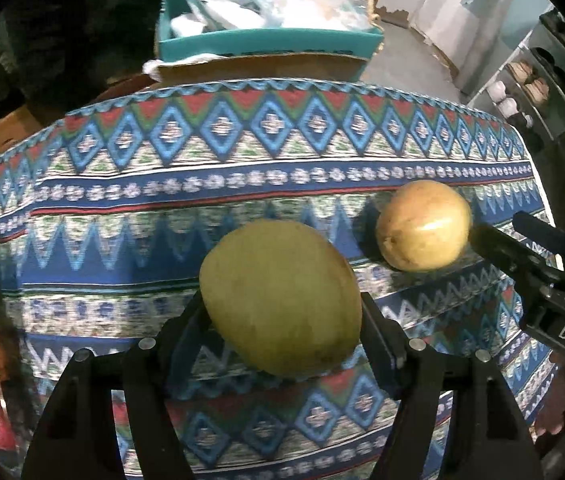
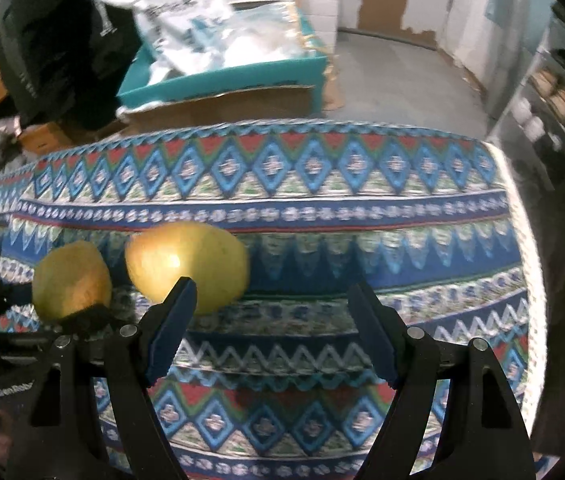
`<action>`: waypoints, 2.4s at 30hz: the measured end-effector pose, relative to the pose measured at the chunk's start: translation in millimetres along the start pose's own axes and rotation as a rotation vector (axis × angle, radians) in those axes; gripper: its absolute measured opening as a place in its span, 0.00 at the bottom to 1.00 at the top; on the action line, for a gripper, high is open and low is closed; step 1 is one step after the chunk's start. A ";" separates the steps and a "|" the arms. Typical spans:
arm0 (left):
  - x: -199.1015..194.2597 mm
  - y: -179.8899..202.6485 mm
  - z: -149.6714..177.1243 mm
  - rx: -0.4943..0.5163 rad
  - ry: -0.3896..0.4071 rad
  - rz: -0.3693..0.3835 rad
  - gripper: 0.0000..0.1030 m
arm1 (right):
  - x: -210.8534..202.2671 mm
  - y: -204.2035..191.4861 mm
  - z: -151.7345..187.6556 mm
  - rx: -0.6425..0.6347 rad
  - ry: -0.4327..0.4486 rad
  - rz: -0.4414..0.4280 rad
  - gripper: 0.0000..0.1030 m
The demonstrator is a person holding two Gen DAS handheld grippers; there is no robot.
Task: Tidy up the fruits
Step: 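Close the left tool on a yellow pear while the right tool closes on the other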
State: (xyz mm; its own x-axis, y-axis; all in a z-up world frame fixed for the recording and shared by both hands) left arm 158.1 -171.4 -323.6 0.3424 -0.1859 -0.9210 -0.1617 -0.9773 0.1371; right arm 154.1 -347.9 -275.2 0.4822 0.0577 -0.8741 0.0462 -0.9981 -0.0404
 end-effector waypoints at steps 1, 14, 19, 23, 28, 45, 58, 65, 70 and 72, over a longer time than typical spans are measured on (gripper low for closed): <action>-1.7 -4.3 0.6 -0.003 0.003 0.003 0.71 | 1.0 -5.6 -1.3 -0.008 0.011 -0.019 0.77; -15.5 -21.5 19.6 0.020 0.001 0.010 0.71 | -4.8 -18.2 15.1 0.076 -0.046 -0.093 0.77; -21.0 -23.6 25.0 0.023 0.001 0.016 0.71 | -8.9 -10.6 24.4 0.093 -0.069 -0.088 0.77; -30.9 -25.1 25.7 0.037 0.023 0.012 0.71 | -11.0 -11.7 26.9 0.120 -0.073 -0.116 0.77; -43.2 -29.9 22.5 0.071 0.060 -0.016 0.64 | 0.2 -30.6 28.5 0.058 -0.107 -0.124 0.77; -44.4 -17.9 22.4 0.069 0.056 0.097 0.69 | 24.4 -60.4 56.8 0.107 -0.217 -0.250 0.77; -39.2 -31.5 25.9 0.010 0.019 0.164 0.79 | 29.2 -59.2 46.8 0.183 -0.159 -0.307 0.65; -29.4 -14.8 27.9 0.055 -0.015 0.177 0.80 | 23.6 -35.4 44.8 0.110 -0.211 -0.161 0.65; -15.1 -9.0 31.7 0.065 -0.063 0.156 0.80 | 17.5 -16.1 53.2 0.094 -0.258 -0.129 0.65; -10.5 -9.8 32.8 0.055 -0.076 0.162 0.80 | 15.4 -12.5 57.5 0.086 -0.273 -0.125 0.65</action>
State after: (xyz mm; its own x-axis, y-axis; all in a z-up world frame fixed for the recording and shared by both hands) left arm 125.7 -156.6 -327.3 0.2376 -0.3298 -0.9136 -0.2597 -0.9279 0.2674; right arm 110.7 -335.8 -316.0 0.2240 0.1845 -0.9570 0.0105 -0.9823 -0.1869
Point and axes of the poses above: each gripper's, at about its wrist camera, not at the fingertips, and x roughly the way its jaws point, y to its right, z to its underside, the point moved 6 cm from there along x, roughly the way its jaws point, and after that the axes turned 4 degrees about y, right-handed, at the moved point
